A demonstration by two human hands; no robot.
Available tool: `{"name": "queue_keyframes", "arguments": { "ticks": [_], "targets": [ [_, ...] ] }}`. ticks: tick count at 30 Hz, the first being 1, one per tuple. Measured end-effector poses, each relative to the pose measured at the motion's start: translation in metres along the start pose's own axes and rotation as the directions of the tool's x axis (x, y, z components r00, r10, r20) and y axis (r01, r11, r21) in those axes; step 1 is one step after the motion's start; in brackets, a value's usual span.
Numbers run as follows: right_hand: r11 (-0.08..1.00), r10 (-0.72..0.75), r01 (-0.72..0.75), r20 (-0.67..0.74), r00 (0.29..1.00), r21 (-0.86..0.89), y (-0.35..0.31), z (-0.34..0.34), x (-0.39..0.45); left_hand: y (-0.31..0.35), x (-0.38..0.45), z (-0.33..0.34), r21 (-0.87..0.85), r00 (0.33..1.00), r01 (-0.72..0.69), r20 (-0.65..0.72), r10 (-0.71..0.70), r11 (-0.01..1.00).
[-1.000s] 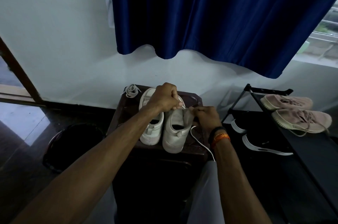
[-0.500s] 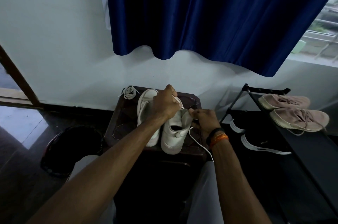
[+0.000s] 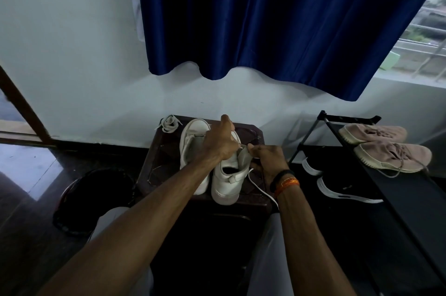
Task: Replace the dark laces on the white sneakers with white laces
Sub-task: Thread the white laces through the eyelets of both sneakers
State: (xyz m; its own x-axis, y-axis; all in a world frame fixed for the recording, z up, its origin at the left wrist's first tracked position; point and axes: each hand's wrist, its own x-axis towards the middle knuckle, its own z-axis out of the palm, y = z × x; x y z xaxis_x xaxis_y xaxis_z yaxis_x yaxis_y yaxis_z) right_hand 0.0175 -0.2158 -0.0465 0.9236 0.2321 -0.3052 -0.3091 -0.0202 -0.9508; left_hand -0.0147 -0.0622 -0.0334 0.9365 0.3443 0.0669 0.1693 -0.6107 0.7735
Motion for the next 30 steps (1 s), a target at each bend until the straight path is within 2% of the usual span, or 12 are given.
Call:
{"name": "queue_keyframes", "arguments": {
  "ticks": [6,23,30],
  "targets": [
    [1.0,-0.003,0.003,-0.001,1.0,0.011,-0.001,0.0,-0.003,-0.002,-0.003,0.01,-0.031,0.998,0.001,-0.064,-0.003,1.0],
    [0.994,0.011,-0.014,0.023,1.0,0.105,0.0,0.003,-0.014,0.003,-0.006,0.007,-0.015,0.998,-0.008,-0.06,0.007,1.0],
    [0.996,-0.034,0.034,0.004,0.999,0.08,-0.001,0.003,-0.016,0.0,-0.004,0.011,-0.079,0.994,0.073,-0.08,-0.08,0.994]
  ]
}}
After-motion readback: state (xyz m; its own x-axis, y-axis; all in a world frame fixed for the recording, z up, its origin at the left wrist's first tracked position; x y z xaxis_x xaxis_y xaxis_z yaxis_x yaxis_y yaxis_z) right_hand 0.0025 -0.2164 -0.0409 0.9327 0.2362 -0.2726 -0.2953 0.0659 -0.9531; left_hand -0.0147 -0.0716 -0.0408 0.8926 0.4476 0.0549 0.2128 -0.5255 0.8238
